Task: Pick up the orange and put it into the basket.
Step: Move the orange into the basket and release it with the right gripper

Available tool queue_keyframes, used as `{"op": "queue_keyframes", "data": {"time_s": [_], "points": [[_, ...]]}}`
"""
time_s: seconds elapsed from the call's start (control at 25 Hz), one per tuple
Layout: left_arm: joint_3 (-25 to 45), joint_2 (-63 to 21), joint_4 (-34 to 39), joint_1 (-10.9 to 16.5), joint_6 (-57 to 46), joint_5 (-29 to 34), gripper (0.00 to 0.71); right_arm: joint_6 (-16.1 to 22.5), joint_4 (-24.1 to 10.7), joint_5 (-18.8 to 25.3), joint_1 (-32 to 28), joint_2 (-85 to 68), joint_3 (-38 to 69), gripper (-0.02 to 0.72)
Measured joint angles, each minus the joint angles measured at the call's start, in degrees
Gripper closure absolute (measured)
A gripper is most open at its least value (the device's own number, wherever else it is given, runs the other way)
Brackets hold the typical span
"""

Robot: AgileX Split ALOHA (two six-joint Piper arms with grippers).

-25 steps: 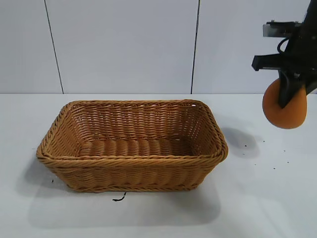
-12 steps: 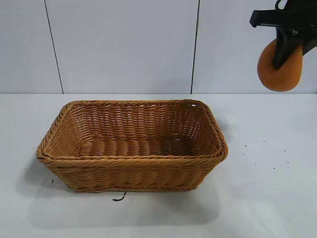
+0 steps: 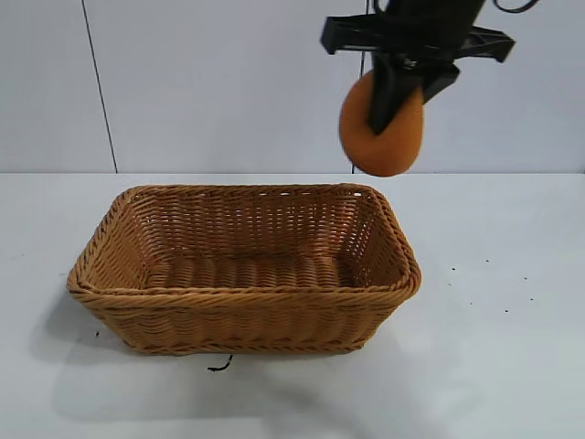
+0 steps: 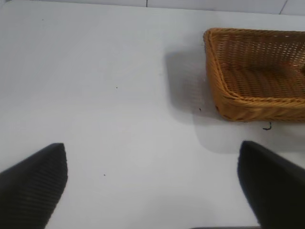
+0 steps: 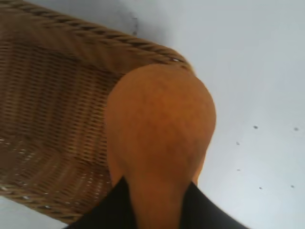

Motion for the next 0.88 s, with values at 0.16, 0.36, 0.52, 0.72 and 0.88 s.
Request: {"op": "queue_keyframes", "data": {"time_s": [0.16, 0.36, 0.52, 0.72, 0.88], "points": [[0.0, 0.0, 0.0, 0.0, 0.0, 0.0, 0.014, 0.9, 0.4, -3.9, 1.2, 5.1, 0.0, 0.650], [0.0, 0.0, 0.0, 0.0, 0.0, 0.0, 0.014, 1.1, 0.4, -9.5, 1.4, 11.7, 0.0, 0.650], [0.0, 0.0, 0.0, 0.0, 0.0, 0.0, 0.014, 1.3, 1.6, -11.9, 1.4, 14.9, 0.0, 0.650], [0.0, 0.0, 0.1, 0.0, 0.0, 0.0, 0.014, 1.4, 2.8, -11.2, 1.4, 15.3, -0.5, 0.490], [0.0, 0.0, 0.1, 0.0, 0.0, 0.0, 0.014, 1.3, 3.0, -7.1, 1.4, 15.4, -3.9, 0.161]]}}
